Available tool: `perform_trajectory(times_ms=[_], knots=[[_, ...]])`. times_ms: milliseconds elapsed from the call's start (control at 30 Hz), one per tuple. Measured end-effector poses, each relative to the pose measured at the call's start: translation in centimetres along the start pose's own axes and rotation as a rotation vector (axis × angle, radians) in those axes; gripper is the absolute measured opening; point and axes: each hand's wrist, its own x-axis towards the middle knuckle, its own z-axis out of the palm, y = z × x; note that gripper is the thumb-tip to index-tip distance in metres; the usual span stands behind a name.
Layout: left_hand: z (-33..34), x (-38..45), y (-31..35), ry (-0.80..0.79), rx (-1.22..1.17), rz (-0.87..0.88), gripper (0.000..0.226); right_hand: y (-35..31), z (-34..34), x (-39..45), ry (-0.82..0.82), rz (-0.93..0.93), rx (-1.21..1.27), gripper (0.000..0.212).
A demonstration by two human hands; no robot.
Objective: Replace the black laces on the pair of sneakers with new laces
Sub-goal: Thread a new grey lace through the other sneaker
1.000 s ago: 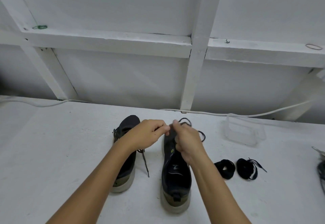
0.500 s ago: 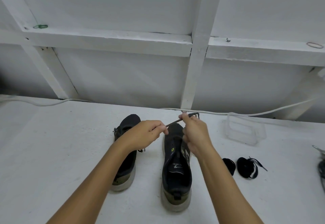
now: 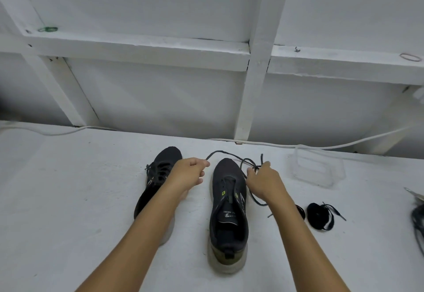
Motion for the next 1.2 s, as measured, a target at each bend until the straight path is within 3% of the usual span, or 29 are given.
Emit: perform_trajectory(times_ms=[67,133,300,467,800,1200], knots=[[0.9,-0.2,-0.7,0.036,-0.177,-0.075,0.008,0.6,0.5,-0.4,0.031,0.035,0.095,0.05],[1.5,-0.6,-1.7,0.065,-0.274,-0.093,0.011,1.4,1.1,-0.7,0.009,0.062,0.261,0.022],[2.6,-1.5,-4.0,0.12,-0.299,-0.043,0.015,1.5,2.4,-1.5,-0.002,0.064,0.643,0.02],[3.8,-1.7,-4.2,0.105,-0.334,0.012,0.009,0.0,2.2,-1.5,-0.026,-0.077,0.583,0.017],[3.8,-1.2,-4.6,0.171,-0.018,0.192,0.012,-0.7,2.7,-1.2,-0.098,-0.112,0.515,0.014],[4.3,-2.0,-4.1,0.282,0.481,0.374,0.008,0.4,2.9,-1.5,-0.112,-0.067,0.669,0.018]])
